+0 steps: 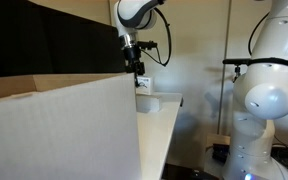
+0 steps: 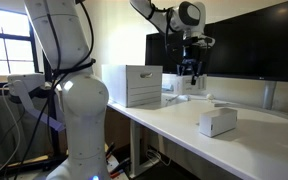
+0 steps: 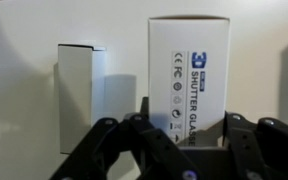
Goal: Put the left and right small boxes in the big box, respectively
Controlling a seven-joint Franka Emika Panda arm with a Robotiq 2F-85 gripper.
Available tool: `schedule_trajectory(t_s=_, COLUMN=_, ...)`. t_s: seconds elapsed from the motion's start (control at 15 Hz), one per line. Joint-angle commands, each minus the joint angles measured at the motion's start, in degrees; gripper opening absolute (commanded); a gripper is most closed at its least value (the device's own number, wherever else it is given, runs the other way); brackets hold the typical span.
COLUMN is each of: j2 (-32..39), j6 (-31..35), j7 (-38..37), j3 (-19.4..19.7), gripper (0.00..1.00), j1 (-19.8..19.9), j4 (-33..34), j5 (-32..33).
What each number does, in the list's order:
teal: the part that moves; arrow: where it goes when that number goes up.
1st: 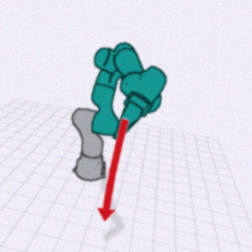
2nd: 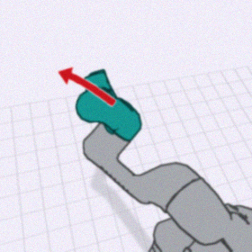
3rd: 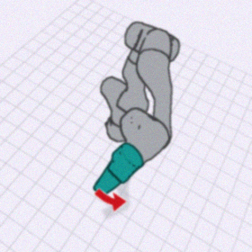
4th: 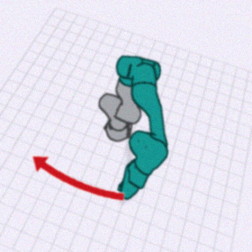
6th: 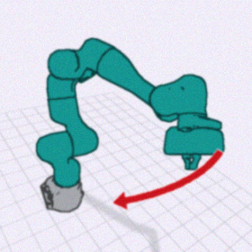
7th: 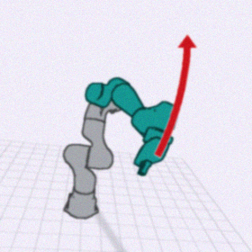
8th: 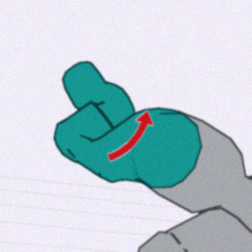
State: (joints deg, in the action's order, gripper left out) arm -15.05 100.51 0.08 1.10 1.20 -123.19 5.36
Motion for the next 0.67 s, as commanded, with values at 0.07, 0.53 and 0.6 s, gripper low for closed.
schedule_trajectory(t_s=0.07, j2=0.06, j6=-0.13, j7=0.0, j3=-0.04, gripper=0.3, j1=0.03, j4=0.12, j5=-0.02)
schedule_trajectory(t_s=0.53, j2=-3.08, j6=-0.4, j7=1.77, j3=1.7, gripper=0.3, j1=0.53, j4=-1.26, j5=-0.59)
schedule_trajectory(t_s=0.6, j2=-3.51, j6=-0.59, j7=2.16, j3=1.9, gripper=0.3, j1=0.51, j4=-1.34, j5=-0.66)
